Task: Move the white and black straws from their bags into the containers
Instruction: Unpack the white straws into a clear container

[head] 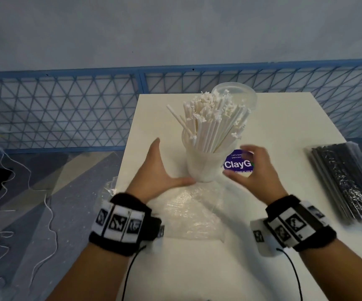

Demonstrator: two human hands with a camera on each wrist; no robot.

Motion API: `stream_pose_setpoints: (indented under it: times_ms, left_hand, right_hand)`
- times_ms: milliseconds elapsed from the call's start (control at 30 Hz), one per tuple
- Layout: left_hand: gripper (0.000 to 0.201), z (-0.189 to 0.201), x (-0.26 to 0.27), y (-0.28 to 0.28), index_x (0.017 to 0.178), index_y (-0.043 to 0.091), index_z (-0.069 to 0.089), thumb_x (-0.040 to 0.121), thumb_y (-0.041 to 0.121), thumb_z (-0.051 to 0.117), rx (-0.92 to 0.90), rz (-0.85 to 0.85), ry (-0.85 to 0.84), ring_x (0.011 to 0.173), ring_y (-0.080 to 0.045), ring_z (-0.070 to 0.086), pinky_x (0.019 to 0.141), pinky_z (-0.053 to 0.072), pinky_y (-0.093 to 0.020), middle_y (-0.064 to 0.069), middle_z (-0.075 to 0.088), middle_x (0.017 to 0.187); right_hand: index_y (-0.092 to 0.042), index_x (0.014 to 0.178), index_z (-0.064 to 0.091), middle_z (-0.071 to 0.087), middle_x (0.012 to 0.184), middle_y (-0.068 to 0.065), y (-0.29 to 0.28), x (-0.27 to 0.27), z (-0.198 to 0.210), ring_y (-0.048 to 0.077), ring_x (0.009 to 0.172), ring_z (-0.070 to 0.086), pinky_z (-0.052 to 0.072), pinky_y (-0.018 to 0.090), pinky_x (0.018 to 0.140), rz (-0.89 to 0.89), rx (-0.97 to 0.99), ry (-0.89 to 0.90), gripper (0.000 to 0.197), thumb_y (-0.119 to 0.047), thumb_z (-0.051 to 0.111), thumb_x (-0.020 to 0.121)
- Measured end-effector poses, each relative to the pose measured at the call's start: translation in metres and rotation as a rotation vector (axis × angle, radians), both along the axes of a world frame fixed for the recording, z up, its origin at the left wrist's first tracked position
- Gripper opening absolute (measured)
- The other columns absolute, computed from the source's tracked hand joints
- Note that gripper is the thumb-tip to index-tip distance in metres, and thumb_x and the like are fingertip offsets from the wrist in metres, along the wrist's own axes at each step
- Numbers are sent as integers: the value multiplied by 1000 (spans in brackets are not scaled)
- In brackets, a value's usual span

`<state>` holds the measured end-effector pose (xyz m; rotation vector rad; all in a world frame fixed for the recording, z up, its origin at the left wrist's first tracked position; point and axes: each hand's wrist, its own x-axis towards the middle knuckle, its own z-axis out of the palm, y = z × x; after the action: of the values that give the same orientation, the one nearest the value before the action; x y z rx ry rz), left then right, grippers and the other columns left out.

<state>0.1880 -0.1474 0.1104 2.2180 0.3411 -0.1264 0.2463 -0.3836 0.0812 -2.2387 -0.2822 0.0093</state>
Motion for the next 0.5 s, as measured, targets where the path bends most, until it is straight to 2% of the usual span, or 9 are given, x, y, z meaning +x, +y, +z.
stream_pose_setpoints:
  times_ms: [67,167,233,267,300,367,433,500]
  left_hand:
    - [129,11,31,4,151,18,1,57,45,84,26,-55,40,145,-16,18,107,19,-22,-1,12,160]
    - [123,13,75,8,151,13,1,62,41,83,30,-178,122,144,-18,19,110,21,-25,-2,13,159]
    - [117,13,95,6,149,13,7,64,34,84,-33,-280,145,143,-17,22,108,22,-22,0,22,155]
    - [115,13,102,3,148,15,16,60,35,87,-74,-310,147,142,-17,25,107,22,-21,2,28,150]
    - [115,12,106,0,144,19,27,50,44,90,-96,-335,145,139,-18,30,109,23,-24,3,35,146]
    - [115,7,118,-3,131,30,43,30,67,83,-38,-414,102,135,-20,36,116,22,-41,4,42,142]
    - [115,7,123,-8,135,32,41,30,69,73,139,-480,34,142,-21,24,117,8,-54,5,33,148]
    - [123,11,122,-14,144,29,31,32,69,64,222,-524,-46,146,-15,2,116,-12,-53,12,21,150]
  right_hand:
    - [-17,138,32,34,140,3,-2,17,16,11,120,43,37,24,92,-9,24,-29,94,-42,80,61]
    - [-17,147,14,15,153,2,3,45,26,14,138,24,23,22,103,103,-119,52,109,-45,78,63]
    - [-18,148,10,7,156,1,8,60,22,18,144,14,17,31,115,196,-163,122,116,-55,74,58]
    - [-20,147,13,8,156,1,11,66,19,20,144,15,19,40,117,229,-142,144,116,-56,75,56]
    - [-23,146,16,14,154,1,14,70,17,21,142,20,24,47,115,249,-113,143,114,-54,78,56]
    - [-25,143,26,30,146,2,20,76,15,20,134,32,30,49,111,261,-78,99,116,-58,82,47]
    - [-28,140,31,37,142,-2,27,79,17,16,134,32,23,45,113,265,-17,20,117,-70,72,38]
    - [-30,135,33,41,142,-1,35,81,19,21,138,29,16,45,116,300,50,-52,106,-70,68,44]
